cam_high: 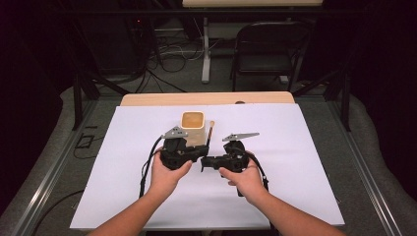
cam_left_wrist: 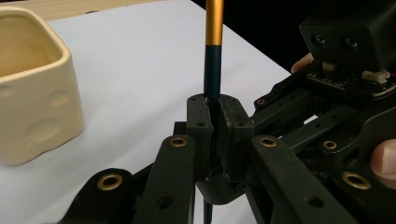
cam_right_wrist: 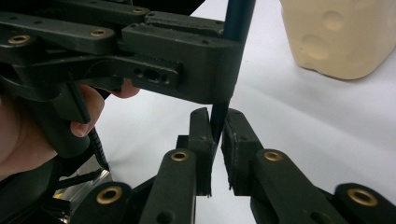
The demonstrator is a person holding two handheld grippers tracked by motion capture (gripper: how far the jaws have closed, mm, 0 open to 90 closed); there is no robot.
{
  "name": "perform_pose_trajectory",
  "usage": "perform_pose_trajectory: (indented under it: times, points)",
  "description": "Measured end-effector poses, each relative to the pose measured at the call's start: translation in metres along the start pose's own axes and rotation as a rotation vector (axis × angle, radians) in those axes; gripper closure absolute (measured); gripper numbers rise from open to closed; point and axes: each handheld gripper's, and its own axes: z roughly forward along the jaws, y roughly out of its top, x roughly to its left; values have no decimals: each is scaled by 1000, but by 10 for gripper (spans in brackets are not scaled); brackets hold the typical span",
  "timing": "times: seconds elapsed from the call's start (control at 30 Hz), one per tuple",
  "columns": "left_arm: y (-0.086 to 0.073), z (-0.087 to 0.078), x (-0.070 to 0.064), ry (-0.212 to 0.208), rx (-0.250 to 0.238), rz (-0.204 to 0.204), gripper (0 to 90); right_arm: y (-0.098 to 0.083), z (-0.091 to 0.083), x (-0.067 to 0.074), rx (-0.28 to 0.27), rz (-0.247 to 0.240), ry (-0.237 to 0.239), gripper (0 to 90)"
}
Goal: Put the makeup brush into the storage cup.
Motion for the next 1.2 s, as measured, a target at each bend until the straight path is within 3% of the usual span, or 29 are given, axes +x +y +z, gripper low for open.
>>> perform_pose_trajectory:
  times: [0.83,0.9,1.2]
  points:
    - [0,-1,0,-4,-6,14,828,0,0,-3,-5,86,38,848]
    - [0,-3,1,-25,-21,1,783,0,0,-3,-9,91,42,848]
    - [0,-6,3,-21,-34,6,650,0,-1,-2,8,63,7,849]
